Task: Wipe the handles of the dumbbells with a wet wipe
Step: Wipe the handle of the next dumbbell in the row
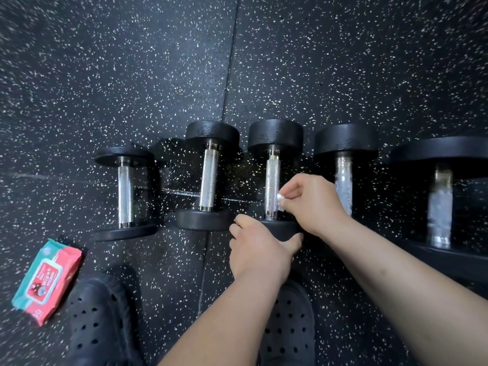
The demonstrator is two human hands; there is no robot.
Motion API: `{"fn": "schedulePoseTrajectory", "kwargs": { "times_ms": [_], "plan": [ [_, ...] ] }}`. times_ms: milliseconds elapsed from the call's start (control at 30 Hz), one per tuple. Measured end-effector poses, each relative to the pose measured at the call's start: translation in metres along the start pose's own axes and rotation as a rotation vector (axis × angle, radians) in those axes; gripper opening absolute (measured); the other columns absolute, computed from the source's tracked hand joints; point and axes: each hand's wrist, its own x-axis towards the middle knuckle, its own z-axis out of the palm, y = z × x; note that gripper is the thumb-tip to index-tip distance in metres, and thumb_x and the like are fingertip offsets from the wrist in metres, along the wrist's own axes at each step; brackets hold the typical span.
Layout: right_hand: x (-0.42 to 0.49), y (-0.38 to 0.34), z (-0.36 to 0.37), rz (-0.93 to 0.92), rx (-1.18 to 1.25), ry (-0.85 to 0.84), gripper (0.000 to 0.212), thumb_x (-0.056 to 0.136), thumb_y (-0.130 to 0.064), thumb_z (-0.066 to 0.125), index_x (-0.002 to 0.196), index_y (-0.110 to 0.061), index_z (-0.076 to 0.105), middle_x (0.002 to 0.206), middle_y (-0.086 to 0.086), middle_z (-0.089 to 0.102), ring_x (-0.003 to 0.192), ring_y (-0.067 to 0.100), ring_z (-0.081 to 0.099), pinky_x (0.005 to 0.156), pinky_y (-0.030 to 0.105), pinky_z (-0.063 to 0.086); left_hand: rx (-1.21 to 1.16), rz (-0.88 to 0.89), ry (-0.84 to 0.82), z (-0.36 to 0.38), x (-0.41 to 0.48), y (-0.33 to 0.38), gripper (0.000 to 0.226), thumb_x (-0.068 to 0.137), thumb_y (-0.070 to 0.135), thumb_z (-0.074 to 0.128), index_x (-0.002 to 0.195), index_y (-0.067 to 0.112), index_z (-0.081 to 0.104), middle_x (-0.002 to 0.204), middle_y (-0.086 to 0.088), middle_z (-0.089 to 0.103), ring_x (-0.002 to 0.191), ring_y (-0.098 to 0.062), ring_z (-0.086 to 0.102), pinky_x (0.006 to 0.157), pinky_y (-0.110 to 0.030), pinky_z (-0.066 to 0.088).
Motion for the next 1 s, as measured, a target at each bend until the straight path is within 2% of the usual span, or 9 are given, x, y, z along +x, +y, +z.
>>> {"fn": "schedulePoseTrajectory", "kwargs": {
  "times_ms": [67, 200, 267, 400, 467, 600, 800, 900, 1000],
  "plan": [
    [0.001, 0.004, 0.001, 0.034, 0.0, -0.043, 0.021, 0.078, -0.012, 0.089, 0.08, -0.027, 0.075, 0.075, -0.01, 0.077, 0.078, 0.004, 0.074, 0.082, 0.033, 0.062, 0.0, -0.002, 0.003, 0.001, 0.0, 0.0, 0.101, 0.064, 0.079, 0.082, 0.124, 0.014, 0.034, 0.13, -0.006, 0.048, 0.115, -0.03, 0.059, 0.086, -0.043, 0.054],
    [0.012, 0.005, 0.003, 0.159, 0.341, -0.031, 0.024, 0.081, -0.002, 0.086, 0.093, -0.02, 0.074, 0.084, 0.006, 0.079, 0.082, 0.024, 0.08, 0.084, 0.045, 0.066, -0.011, -0.005, 0.017, 0.002, 0.0, 0.0, 0.104, 0.061, 0.081, 0.082, 0.125, 0.014, 0.035, 0.132, -0.006, 0.048, 0.116, -0.031, 0.06, 0.087, -0.043, 0.054],
    [0.013, 0.005, 0.007, 0.184, 0.402, -0.034, 0.021, 0.085, 0.001, 0.083, 0.097, -0.014, 0.073, 0.092, 0.015, 0.077, 0.085, 0.03, 0.08, 0.084, 0.046, 0.066, -0.028, -0.001, 0.017, 0.001, -0.001, 0.0, 0.104, 0.061, 0.081, 0.082, 0.125, 0.014, 0.035, 0.132, -0.005, 0.048, 0.116, -0.031, 0.06, 0.086, -0.044, 0.054],
    [0.01, 0.005, 0.004, 0.224, 0.468, -0.094, 0.019, 0.087, 0.005, 0.08, 0.101, -0.004, 0.072, 0.097, 0.022, 0.075, 0.081, 0.025, 0.076, 0.078, 0.034, 0.067, -0.103, 0.009, 0.037, 0.004, -0.005, -0.004, 0.107, 0.06, 0.082, 0.082, 0.128, 0.014, 0.034, 0.133, -0.004, 0.046, 0.116, -0.031, 0.06, 0.089, -0.045, 0.055],
    [0.012, 0.006, 0.003, 0.231, 0.489, -0.106, 0.02, 0.086, 0.006, 0.081, 0.101, -0.003, 0.072, 0.096, 0.021, 0.074, 0.082, 0.023, 0.075, 0.073, 0.028, 0.065, -0.164, -0.005, 0.052, 0.007, -0.009, -0.007, 0.121, 0.06, 0.081, 0.082, 0.143, 0.012, 0.03, 0.142, -0.005, 0.044, 0.123, -0.031, 0.058, 0.095, -0.045, 0.053],
    [0.018, 0.008, 0.008, 0.256, 0.55, -0.1, 0.02, 0.09, 0.01, 0.075, 0.101, -0.006, 0.07, 0.098, 0.019, 0.073, 0.085, 0.024, 0.075, 0.083, 0.036, 0.066, -0.34, -0.101, 0.043, 0.01, -0.017, -0.002, 0.135, 0.062, 0.072, 0.089, 0.159, 0.009, 0.018, 0.153, -0.011, 0.038, 0.13, -0.032, 0.056, 0.101, -0.043, 0.049],
    [0.025, 0.013, 0.009, 0.263, 0.454, -0.269, 0.021, 0.088, 0.021, 0.066, 0.096, 0.001, 0.068, 0.084, 0.019, 0.071, 0.069, 0.023, 0.072, 0.067, 0.03, 0.066, -0.349, -0.156, -0.065, 0.005, -0.014, 0.002, 0.116, 0.066, 0.069, 0.089, 0.144, 0.012, 0.026, 0.144, -0.01, 0.037, 0.114, -0.035, 0.06, 0.092, -0.043, 0.051],
    [0.035, 0.011, 0.007, 0.297, 0.516, -0.304, 0.027, 0.088, 0.022, 0.064, 0.099, -0.002, 0.069, 0.085, 0.014, 0.074, 0.073, 0.021, 0.074, 0.064, 0.027, 0.064, -0.309, -0.133, -0.131, -0.002, -0.012, -0.001, 0.102, 0.071, 0.071, 0.084, 0.134, 0.013, 0.028, 0.14, -0.01, 0.037, 0.101, -0.033, 0.055, 0.086, -0.041, 0.048],
    [0.038, 0.013, 0.011, 0.283, 0.47, -0.44, 0.031, 0.087, 0.024, 0.057, 0.108, 0.006, 0.07, 0.096, 0.025, 0.077, 0.08, 0.024, 0.074, 0.063, 0.025, 0.062, -0.275, -0.12, -0.18, -0.008, -0.011, -0.003, 0.098, 0.075, 0.073, 0.08, 0.132, 0.014, 0.026, 0.142, -0.012, 0.035, 0.113, -0.037, 0.055, 0.085, -0.039, 0.042]
  ]
}}
